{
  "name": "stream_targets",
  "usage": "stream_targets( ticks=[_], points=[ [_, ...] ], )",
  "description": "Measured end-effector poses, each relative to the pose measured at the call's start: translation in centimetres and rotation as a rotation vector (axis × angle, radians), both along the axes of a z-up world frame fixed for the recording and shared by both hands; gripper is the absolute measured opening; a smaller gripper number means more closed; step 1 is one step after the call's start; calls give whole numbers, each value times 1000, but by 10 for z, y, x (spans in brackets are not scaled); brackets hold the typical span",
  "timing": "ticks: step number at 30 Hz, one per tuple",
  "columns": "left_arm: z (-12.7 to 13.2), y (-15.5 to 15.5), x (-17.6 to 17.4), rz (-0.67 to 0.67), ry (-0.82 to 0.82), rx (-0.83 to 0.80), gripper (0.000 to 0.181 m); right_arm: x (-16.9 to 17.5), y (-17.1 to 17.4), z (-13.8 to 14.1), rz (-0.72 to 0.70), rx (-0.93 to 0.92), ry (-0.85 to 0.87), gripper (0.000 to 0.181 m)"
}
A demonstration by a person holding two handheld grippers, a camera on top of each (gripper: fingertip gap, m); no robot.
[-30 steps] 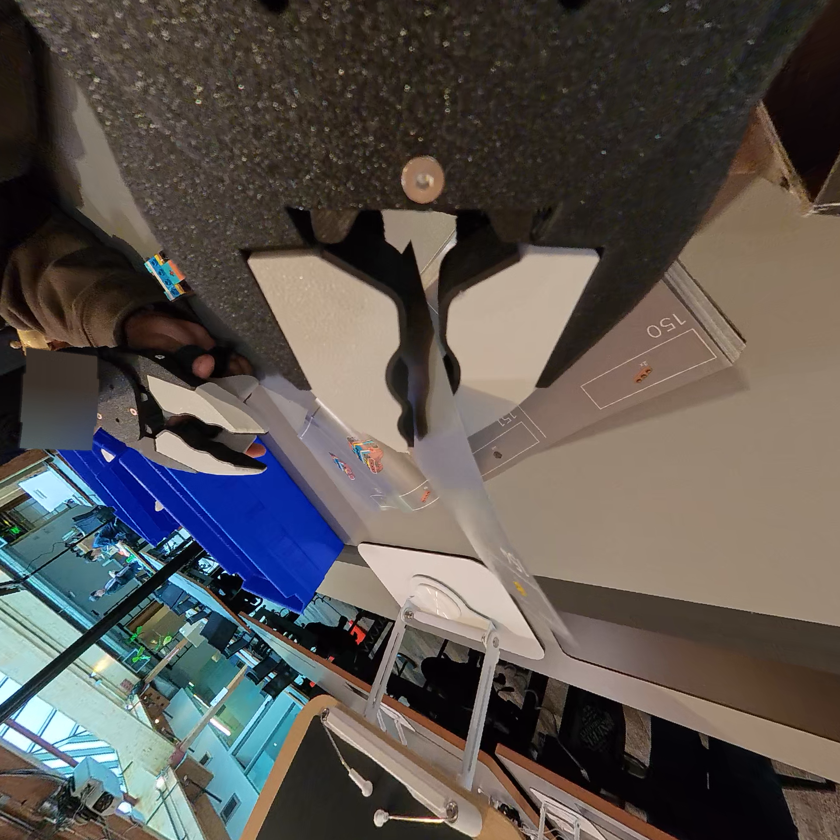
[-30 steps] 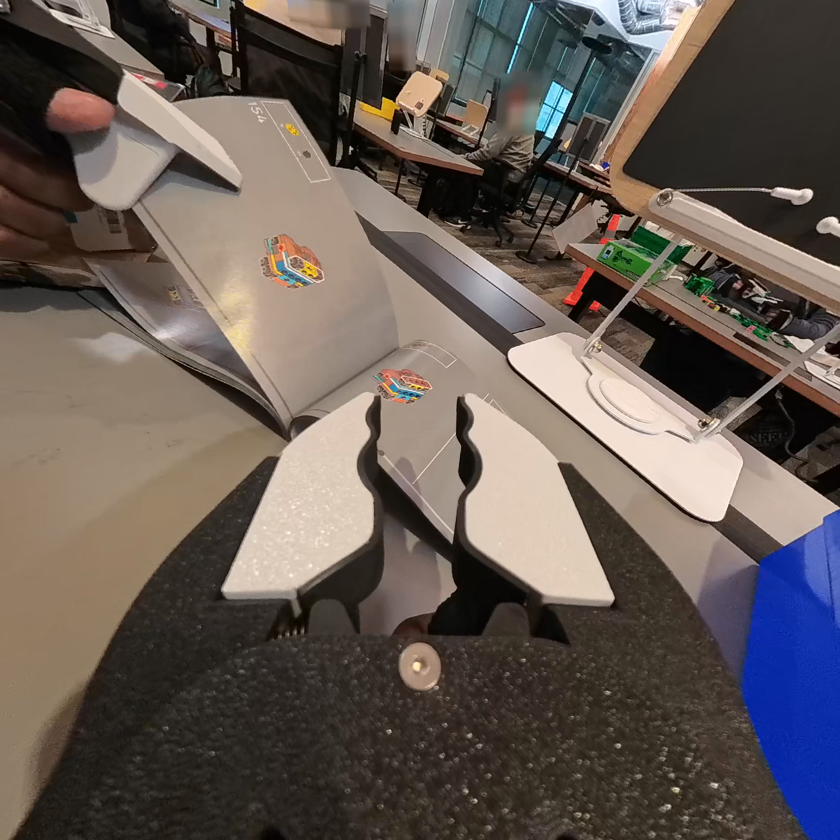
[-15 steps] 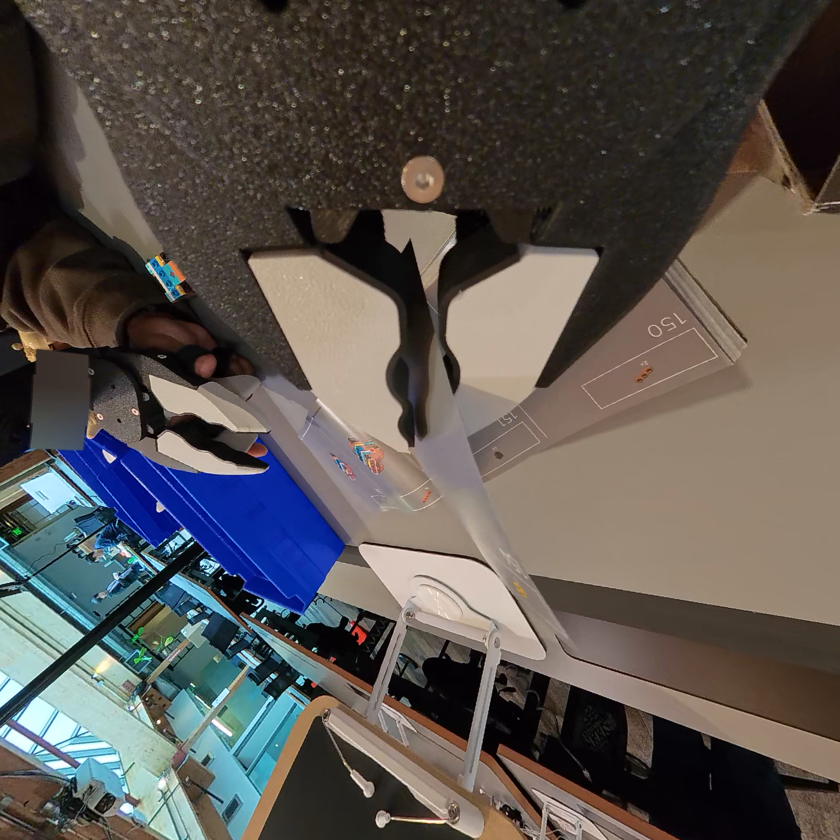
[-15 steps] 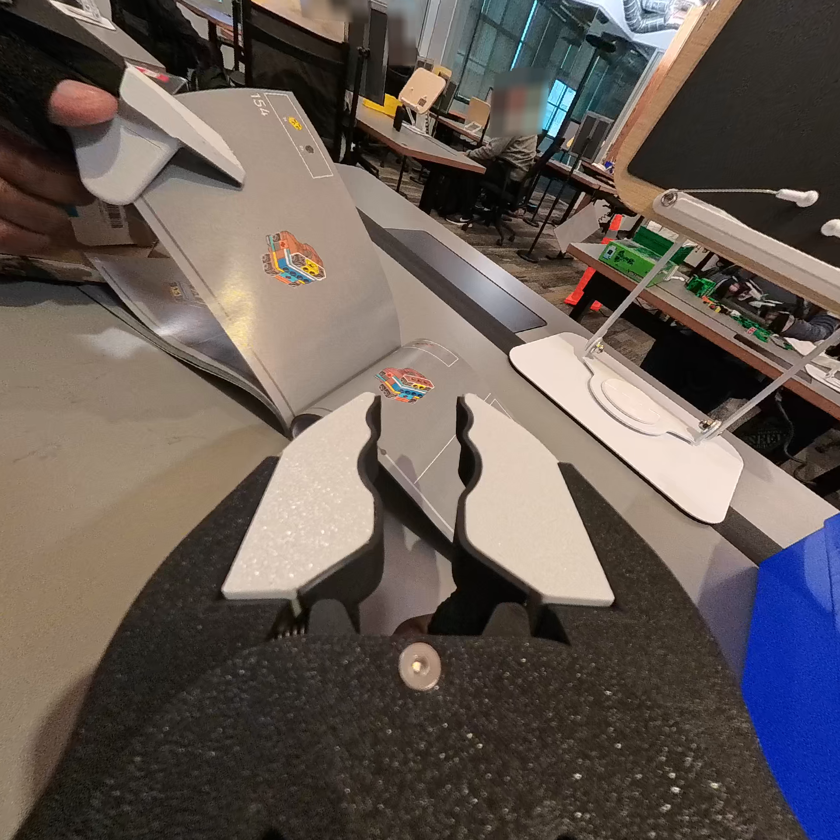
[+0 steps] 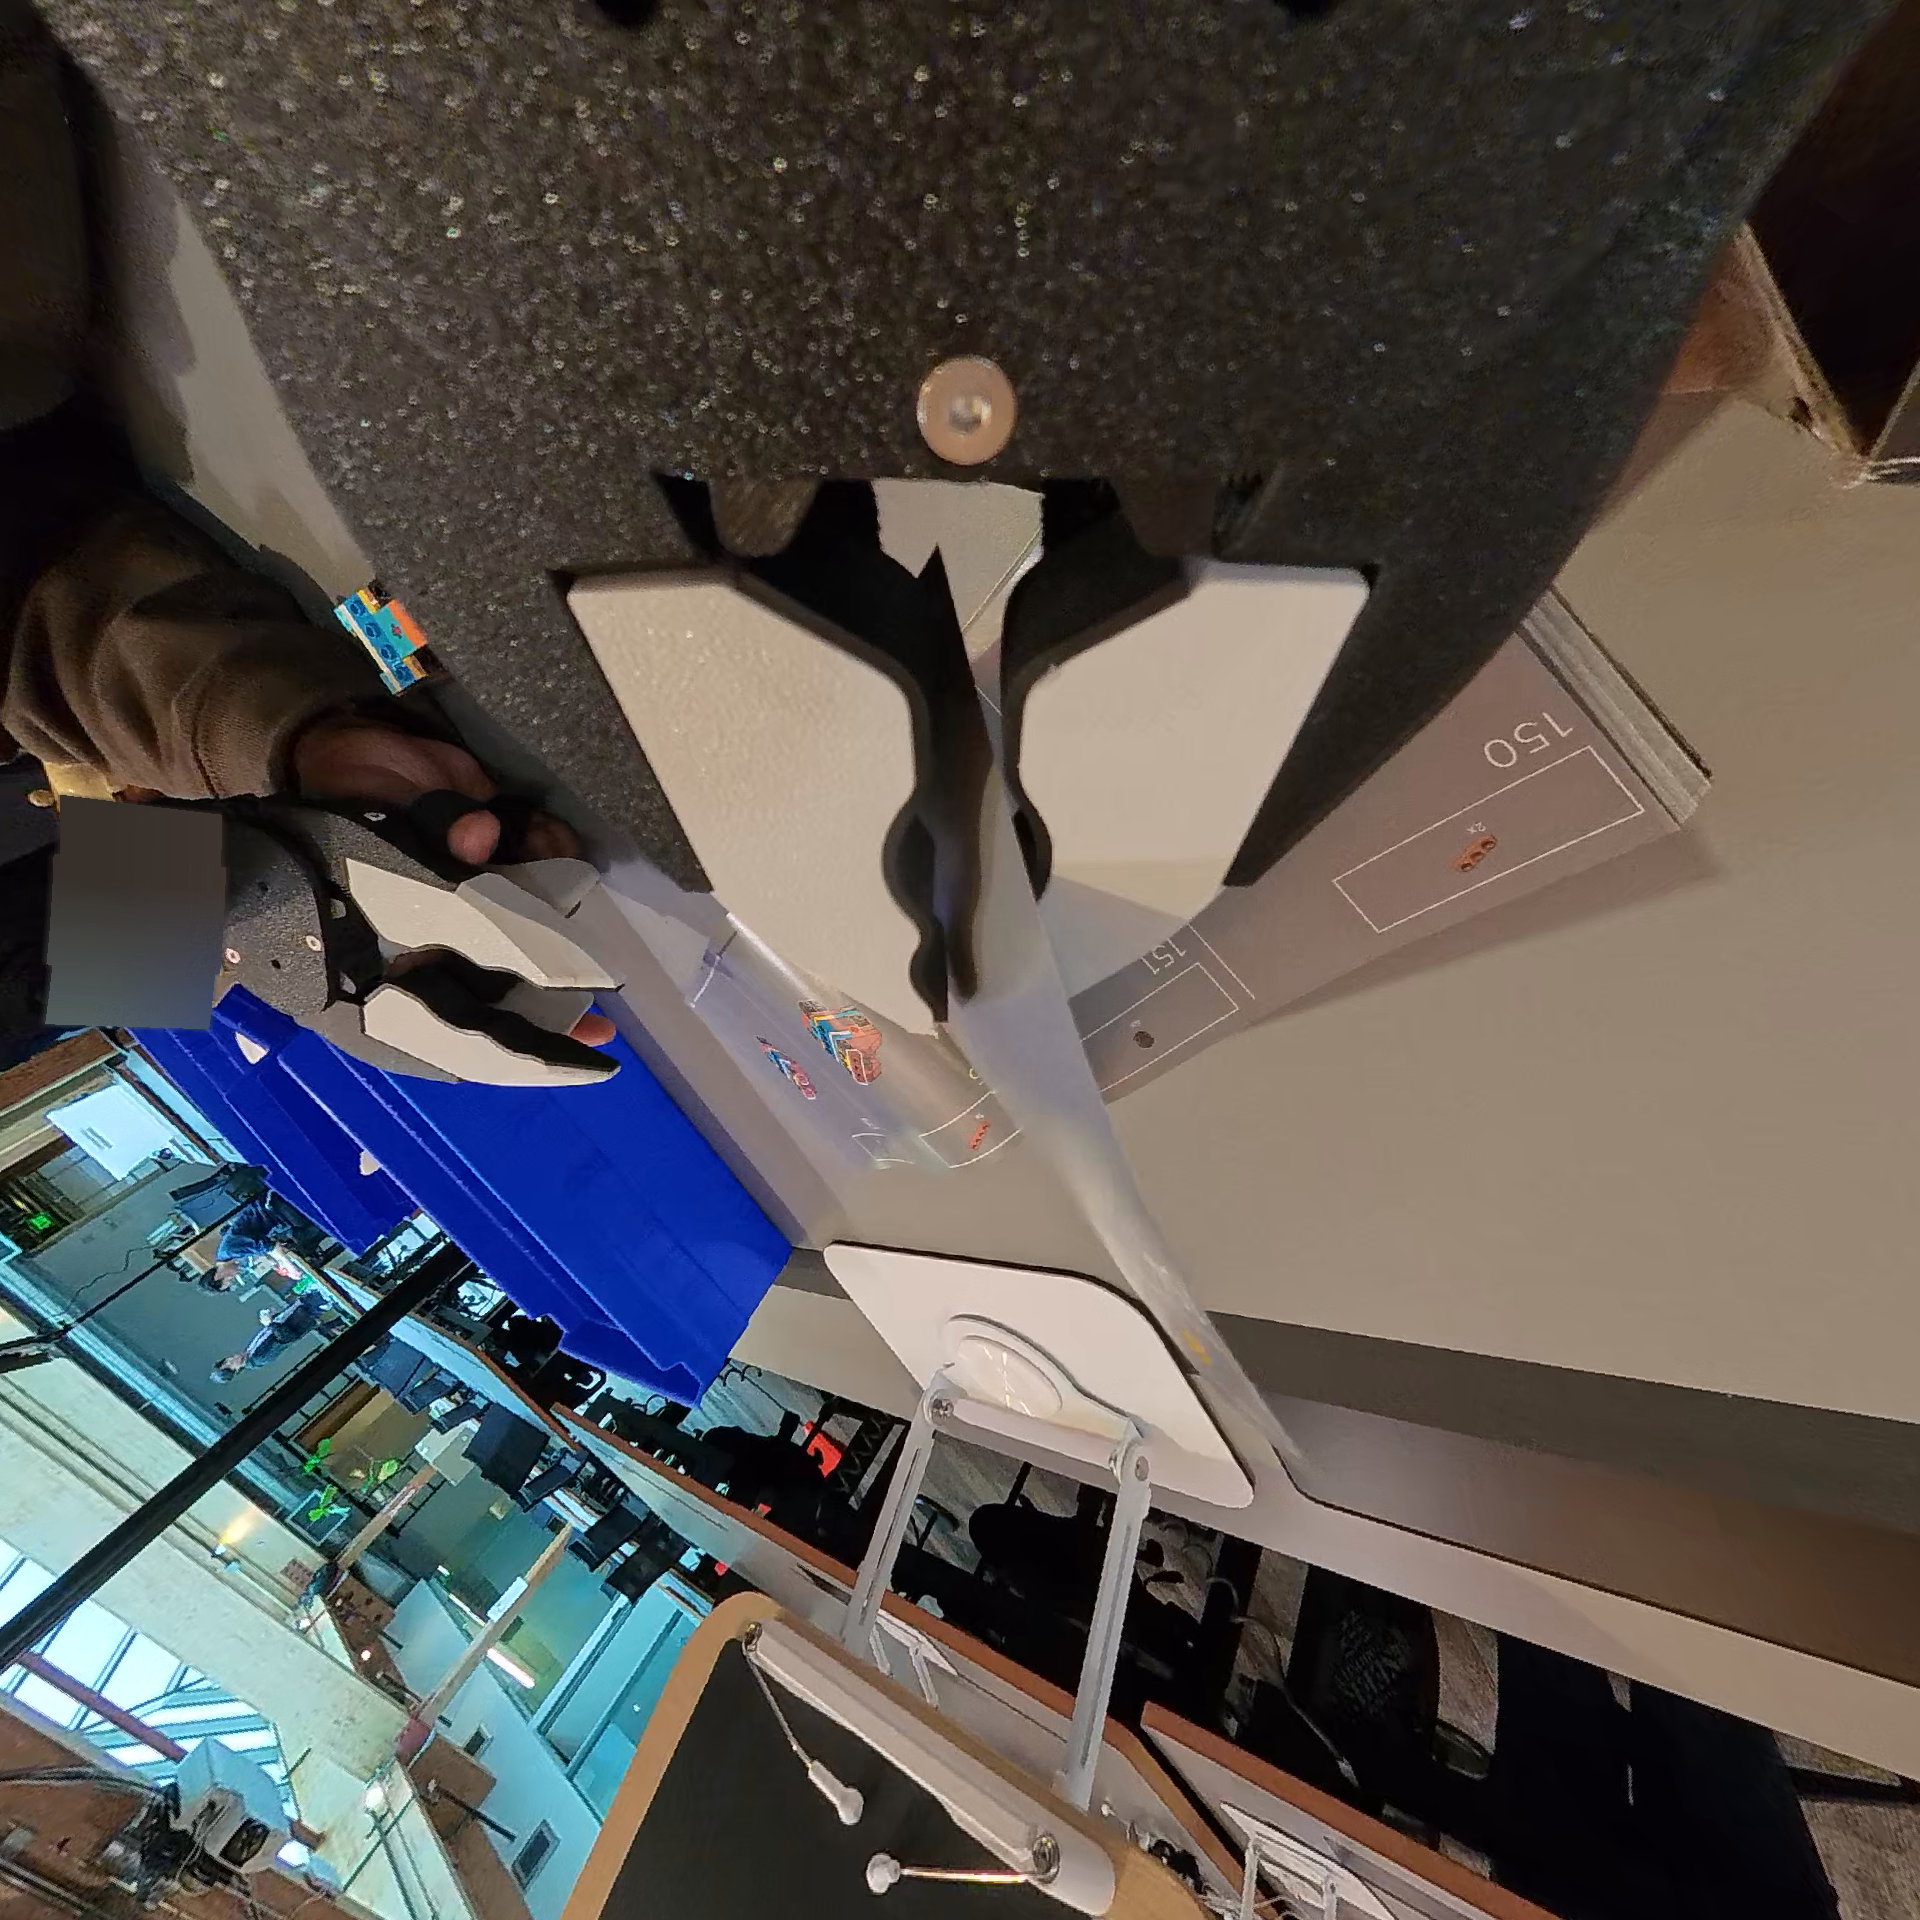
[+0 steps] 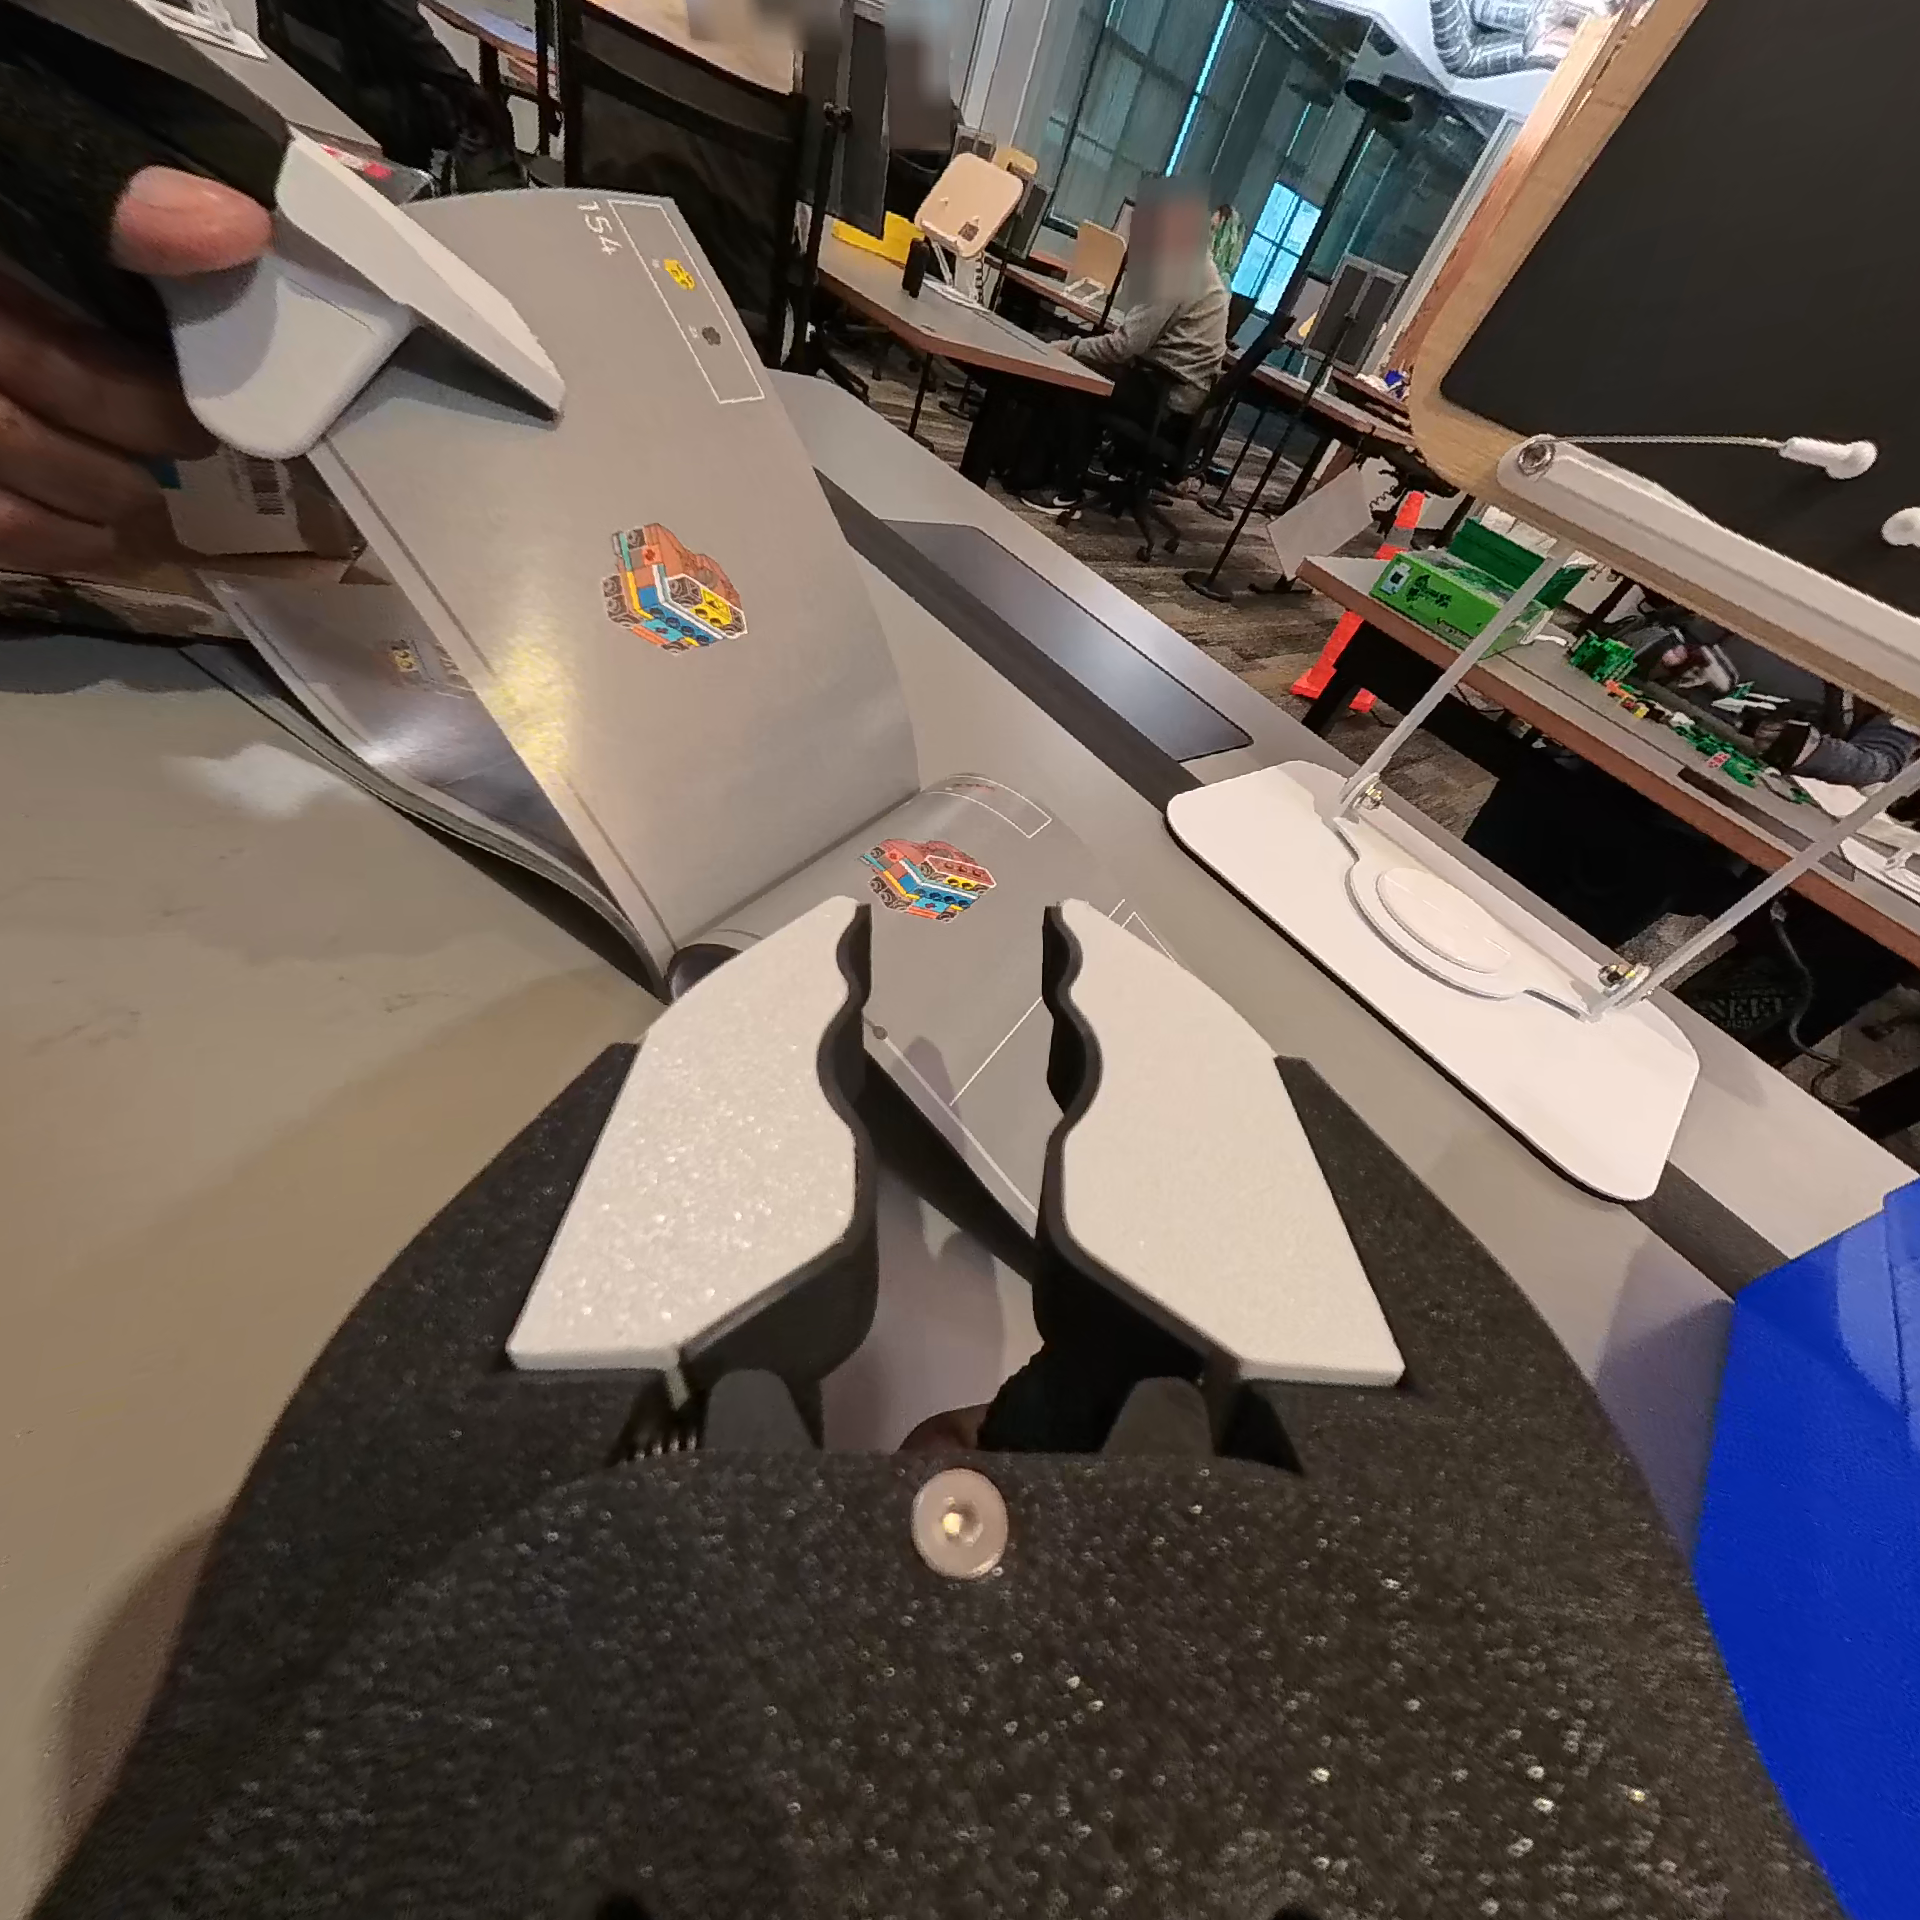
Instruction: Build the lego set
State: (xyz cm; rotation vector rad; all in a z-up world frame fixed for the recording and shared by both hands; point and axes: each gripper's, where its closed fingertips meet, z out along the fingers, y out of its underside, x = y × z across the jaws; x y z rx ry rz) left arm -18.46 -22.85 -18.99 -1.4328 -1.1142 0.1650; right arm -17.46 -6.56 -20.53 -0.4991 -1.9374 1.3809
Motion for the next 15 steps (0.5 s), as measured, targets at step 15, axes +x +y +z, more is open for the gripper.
stream_targets(
  ticks=[15],
  points=[
    [0, 1, 1, -5, 1, 1, 7, 0, -1, 0, 1, 2, 0, 31]
  ],
)
